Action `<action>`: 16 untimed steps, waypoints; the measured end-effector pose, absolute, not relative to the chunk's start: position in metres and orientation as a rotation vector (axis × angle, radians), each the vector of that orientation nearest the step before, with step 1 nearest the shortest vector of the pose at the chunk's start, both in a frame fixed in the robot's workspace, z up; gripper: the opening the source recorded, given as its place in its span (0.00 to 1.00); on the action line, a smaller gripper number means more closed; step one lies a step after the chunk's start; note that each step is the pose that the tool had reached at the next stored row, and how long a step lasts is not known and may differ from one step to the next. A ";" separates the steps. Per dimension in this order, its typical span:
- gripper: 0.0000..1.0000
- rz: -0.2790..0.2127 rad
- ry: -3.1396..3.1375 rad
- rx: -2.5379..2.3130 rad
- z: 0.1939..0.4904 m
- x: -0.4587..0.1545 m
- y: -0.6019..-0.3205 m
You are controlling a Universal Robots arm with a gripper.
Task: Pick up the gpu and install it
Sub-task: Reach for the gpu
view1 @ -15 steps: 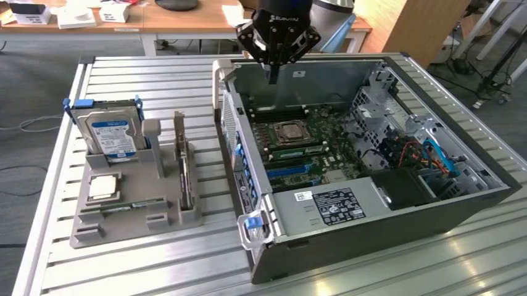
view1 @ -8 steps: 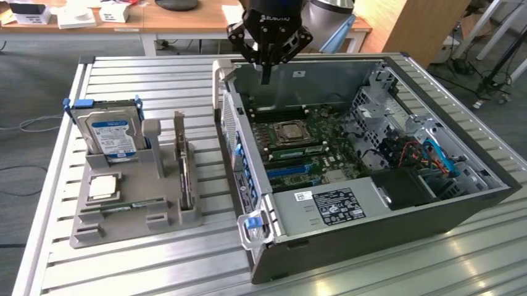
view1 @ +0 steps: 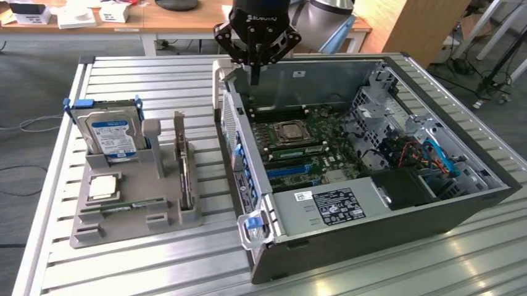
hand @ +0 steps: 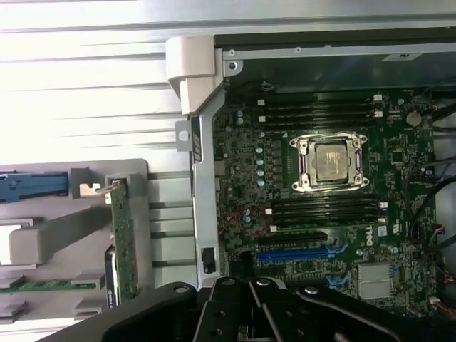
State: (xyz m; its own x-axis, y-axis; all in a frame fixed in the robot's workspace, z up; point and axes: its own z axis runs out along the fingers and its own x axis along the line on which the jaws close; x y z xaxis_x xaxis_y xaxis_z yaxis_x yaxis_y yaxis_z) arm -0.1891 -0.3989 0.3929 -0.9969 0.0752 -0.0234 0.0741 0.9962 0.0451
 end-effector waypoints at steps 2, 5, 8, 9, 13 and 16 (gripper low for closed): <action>0.11 0.069 3.114 0.117 0.393 -0.193 -0.399; 0.11 0.069 3.114 0.117 0.393 -0.198 -0.399; 0.11 0.069 3.114 0.117 0.393 -0.203 -0.399; 0.11 0.069 3.114 0.117 0.393 -0.205 -0.399; 0.11 0.069 3.114 0.117 0.393 -0.211 -0.399; 0.11 0.069 3.114 0.117 0.393 -0.216 -0.399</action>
